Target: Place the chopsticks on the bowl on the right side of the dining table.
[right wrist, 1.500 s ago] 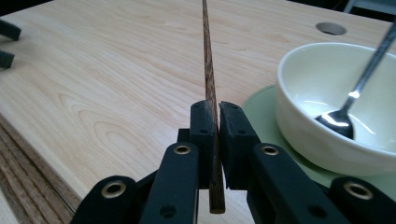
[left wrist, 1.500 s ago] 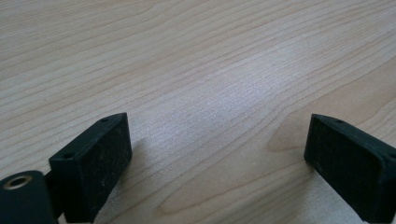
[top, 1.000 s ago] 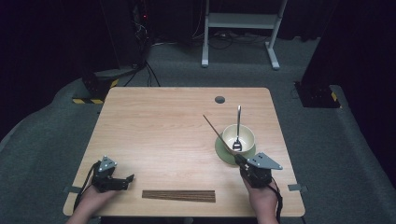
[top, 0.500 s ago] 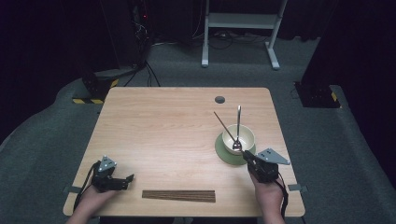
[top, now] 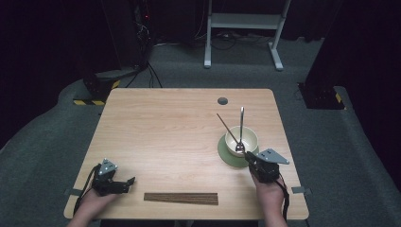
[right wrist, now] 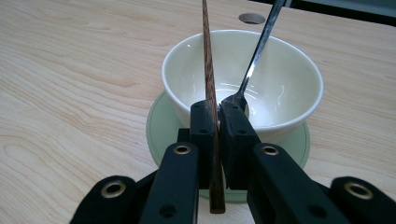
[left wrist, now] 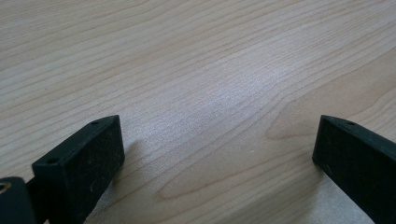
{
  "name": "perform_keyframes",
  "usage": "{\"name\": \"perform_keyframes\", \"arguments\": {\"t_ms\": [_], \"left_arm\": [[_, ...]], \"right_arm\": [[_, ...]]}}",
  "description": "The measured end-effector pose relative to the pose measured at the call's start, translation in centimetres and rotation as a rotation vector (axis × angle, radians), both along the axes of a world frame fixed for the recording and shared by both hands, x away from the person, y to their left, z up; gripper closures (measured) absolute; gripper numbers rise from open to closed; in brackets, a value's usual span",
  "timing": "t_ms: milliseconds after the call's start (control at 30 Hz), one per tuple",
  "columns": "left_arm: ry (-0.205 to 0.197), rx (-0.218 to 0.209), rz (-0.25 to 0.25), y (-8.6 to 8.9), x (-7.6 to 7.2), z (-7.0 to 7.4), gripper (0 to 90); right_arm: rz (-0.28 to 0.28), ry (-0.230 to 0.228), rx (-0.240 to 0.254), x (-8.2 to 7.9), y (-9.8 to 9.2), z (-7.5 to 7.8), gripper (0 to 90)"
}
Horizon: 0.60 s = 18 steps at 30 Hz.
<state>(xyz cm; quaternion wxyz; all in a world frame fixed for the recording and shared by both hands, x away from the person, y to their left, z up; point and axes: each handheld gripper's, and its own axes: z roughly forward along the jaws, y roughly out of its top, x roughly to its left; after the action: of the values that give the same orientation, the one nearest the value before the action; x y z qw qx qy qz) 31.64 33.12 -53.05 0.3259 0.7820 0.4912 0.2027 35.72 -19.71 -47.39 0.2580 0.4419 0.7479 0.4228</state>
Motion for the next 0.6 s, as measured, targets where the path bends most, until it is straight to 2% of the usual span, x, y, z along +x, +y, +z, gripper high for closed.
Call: {"name": "perform_keyframes", "arguments": {"t_ms": [167,433,500,533,600], "left_arm": [[-0.005,0.000,0.005,0.00,-0.20,0.00,3.0],[-0.001,0.000,-0.001,-0.02,-0.16,0.02,3.0],[-0.002,0.000,-0.003,-0.02,-0.13,0.01,2.8],[-0.002,-0.001,-0.006,-0.02,-0.08,0.00,2.7],[-0.003,-0.001,-0.007,-0.02,-0.07,-0.01,2.7]], "right_arm": [[-0.004,-0.011,0.000,-0.29,-0.15,0.08,83.4],[0.004,-0.019,0.021,-0.41,-0.12,0.10,64.7],[0.014,-0.024,0.031,-0.51,-0.12,0.14,62.1],[0.037,-0.037,0.054,-0.75,-0.06,0.21,57.3],[0.043,-0.038,0.058,-0.87,0.00,0.26,55.9]]}}
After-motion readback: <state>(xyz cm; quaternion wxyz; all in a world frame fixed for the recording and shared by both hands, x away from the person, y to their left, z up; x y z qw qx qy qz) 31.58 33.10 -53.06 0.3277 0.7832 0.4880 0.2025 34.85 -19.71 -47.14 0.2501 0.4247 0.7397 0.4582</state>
